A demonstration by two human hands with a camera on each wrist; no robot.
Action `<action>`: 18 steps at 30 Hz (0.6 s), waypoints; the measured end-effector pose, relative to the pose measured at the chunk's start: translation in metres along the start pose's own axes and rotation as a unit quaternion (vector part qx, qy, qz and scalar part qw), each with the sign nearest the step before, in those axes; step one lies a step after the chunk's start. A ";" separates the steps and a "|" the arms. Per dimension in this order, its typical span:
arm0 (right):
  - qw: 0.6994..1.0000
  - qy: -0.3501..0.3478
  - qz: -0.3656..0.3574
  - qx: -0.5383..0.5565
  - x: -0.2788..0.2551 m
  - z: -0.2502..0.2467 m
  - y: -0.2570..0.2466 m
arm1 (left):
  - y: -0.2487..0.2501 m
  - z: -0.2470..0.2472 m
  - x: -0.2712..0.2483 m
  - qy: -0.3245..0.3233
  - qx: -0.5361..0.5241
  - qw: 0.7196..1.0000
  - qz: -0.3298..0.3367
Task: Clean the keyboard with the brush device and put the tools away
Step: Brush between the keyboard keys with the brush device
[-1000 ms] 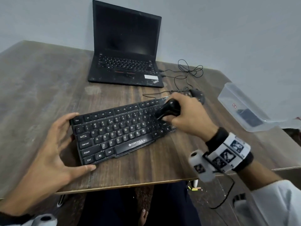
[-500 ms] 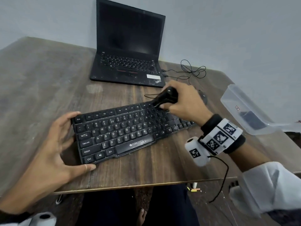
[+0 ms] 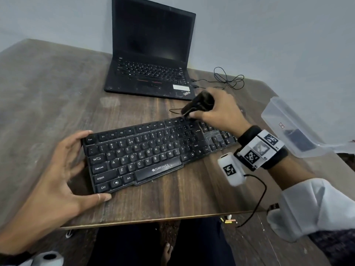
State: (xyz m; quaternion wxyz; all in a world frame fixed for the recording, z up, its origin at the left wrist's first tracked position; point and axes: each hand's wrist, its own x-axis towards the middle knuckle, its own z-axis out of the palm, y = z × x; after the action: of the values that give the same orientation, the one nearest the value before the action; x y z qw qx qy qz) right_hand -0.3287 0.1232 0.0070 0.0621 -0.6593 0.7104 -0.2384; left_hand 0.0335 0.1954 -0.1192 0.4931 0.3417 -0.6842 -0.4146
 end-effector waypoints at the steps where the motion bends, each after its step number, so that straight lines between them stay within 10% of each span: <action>1: 1.000 -0.013 -0.025 -0.003 -0.003 0.004 -0.006 | 0.000 0.000 0.000 0.001 0.001 1.000 0.002; 18: 0.999 0.014 0.002 -0.047 -0.007 -0.007 0.006 | 0.000 0.000 -0.001 -0.002 -0.014 1.000 -0.011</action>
State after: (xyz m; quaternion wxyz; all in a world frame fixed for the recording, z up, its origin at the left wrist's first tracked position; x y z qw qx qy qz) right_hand -0.3357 0.1313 0.0093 0.0213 -0.6569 0.7228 -0.2137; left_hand 0.0336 0.1961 -0.1197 0.4919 0.3419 -0.6753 -0.4303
